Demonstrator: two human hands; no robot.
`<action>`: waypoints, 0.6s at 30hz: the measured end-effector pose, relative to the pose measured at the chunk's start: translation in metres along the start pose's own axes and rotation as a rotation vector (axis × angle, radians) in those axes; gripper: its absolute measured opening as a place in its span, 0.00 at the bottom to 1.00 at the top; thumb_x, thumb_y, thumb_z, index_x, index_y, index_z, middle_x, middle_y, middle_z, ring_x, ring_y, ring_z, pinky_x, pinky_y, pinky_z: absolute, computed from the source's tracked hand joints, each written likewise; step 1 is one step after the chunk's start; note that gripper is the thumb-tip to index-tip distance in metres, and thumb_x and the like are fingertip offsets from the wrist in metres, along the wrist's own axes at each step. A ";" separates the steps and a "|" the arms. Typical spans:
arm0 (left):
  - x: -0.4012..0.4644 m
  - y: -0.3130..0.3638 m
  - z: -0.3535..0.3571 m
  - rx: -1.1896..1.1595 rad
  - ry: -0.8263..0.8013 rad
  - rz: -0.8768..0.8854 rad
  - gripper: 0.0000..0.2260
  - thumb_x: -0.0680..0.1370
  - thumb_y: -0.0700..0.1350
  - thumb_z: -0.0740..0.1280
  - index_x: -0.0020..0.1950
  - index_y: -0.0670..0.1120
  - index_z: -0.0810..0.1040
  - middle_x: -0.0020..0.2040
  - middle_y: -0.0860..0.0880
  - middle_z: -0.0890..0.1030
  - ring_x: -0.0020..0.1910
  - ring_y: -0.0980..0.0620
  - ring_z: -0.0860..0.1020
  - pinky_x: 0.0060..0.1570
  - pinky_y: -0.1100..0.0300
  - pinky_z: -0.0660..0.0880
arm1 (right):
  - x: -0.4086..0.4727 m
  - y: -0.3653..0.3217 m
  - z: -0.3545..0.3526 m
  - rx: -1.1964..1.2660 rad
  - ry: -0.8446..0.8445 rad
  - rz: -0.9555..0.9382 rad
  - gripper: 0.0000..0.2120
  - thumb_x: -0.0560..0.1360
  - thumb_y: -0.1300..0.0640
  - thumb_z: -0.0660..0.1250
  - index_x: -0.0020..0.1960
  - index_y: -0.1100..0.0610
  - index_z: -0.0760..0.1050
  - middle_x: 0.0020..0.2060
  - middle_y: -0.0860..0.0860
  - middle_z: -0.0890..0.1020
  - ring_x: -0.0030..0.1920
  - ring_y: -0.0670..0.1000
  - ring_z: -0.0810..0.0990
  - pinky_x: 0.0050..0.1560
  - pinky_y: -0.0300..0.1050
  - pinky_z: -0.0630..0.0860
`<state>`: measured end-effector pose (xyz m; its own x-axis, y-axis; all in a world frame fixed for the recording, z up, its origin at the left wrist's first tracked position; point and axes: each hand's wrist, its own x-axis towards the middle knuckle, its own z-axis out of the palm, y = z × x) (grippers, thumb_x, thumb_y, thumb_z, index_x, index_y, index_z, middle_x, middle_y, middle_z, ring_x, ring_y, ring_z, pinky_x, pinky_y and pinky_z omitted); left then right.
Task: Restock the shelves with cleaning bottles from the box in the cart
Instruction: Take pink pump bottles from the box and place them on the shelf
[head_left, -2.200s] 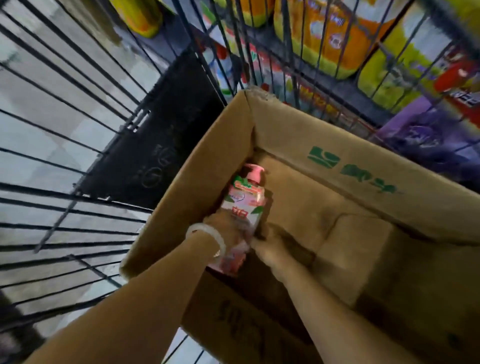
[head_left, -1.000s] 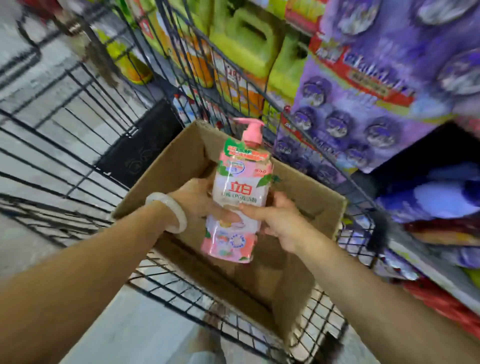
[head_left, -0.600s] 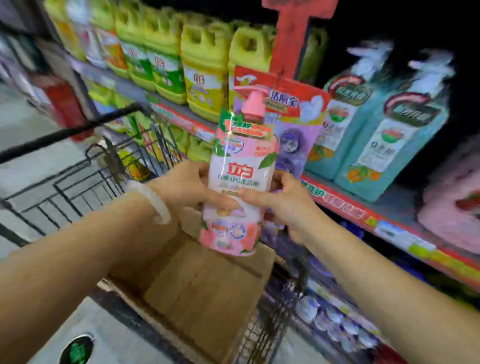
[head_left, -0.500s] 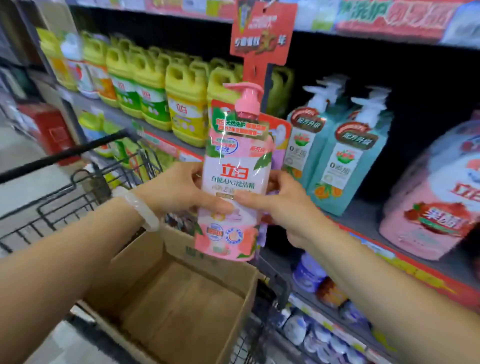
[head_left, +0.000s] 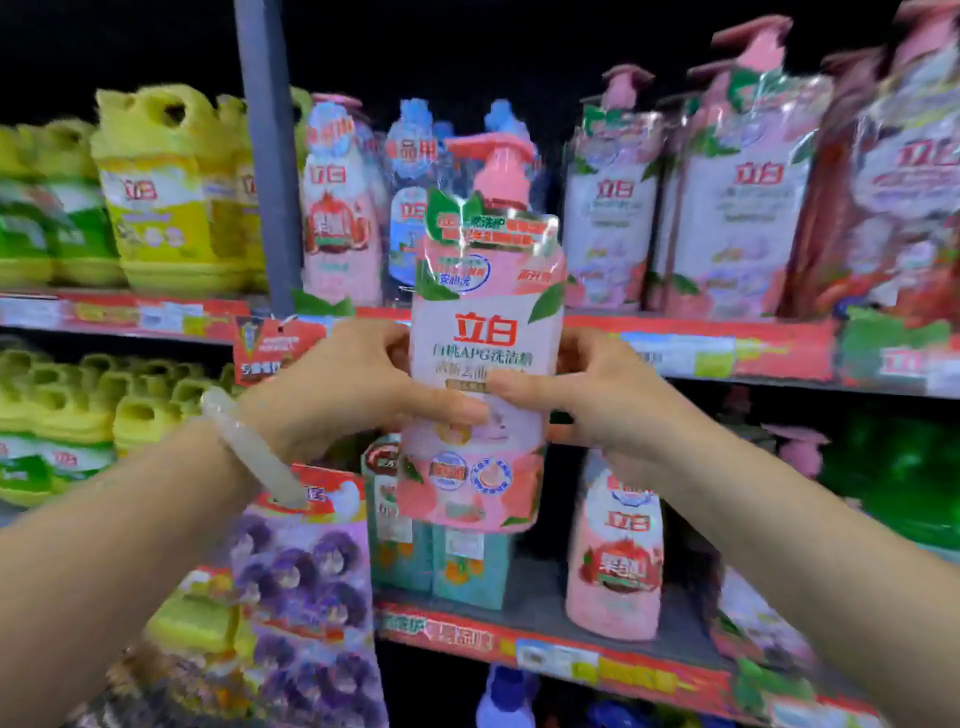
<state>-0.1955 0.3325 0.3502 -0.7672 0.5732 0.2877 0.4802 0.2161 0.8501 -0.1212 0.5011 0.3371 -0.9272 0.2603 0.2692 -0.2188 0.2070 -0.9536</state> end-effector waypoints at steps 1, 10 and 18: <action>0.008 0.016 0.001 0.002 -0.005 0.026 0.19 0.58 0.41 0.79 0.48 0.46 0.82 0.40 0.51 0.86 0.36 0.59 0.83 0.29 0.68 0.76 | 0.003 -0.014 -0.010 -0.014 0.021 -0.019 0.25 0.63 0.59 0.77 0.59 0.58 0.76 0.49 0.50 0.85 0.44 0.47 0.84 0.38 0.41 0.81; 0.091 0.119 0.013 -0.009 0.104 0.275 0.09 0.66 0.39 0.77 0.42 0.47 0.80 0.28 0.56 0.81 0.25 0.63 0.79 0.24 0.71 0.72 | 0.046 -0.114 -0.073 -0.118 0.267 -0.215 0.11 0.70 0.59 0.73 0.49 0.56 0.75 0.36 0.46 0.82 0.31 0.42 0.80 0.25 0.34 0.76; 0.151 0.103 0.046 -0.082 0.184 0.308 0.17 0.67 0.35 0.76 0.55 0.37 0.79 0.49 0.41 0.84 0.46 0.46 0.83 0.51 0.51 0.80 | 0.104 -0.086 -0.094 -0.087 0.376 -0.253 0.17 0.72 0.62 0.72 0.59 0.60 0.74 0.55 0.56 0.82 0.49 0.53 0.82 0.43 0.45 0.80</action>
<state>-0.2420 0.4777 0.4602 -0.6589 0.4480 0.6042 0.6709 -0.0131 0.7414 -0.1700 0.5986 0.4596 -0.6699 0.5122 0.5374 -0.3826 0.3822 -0.8412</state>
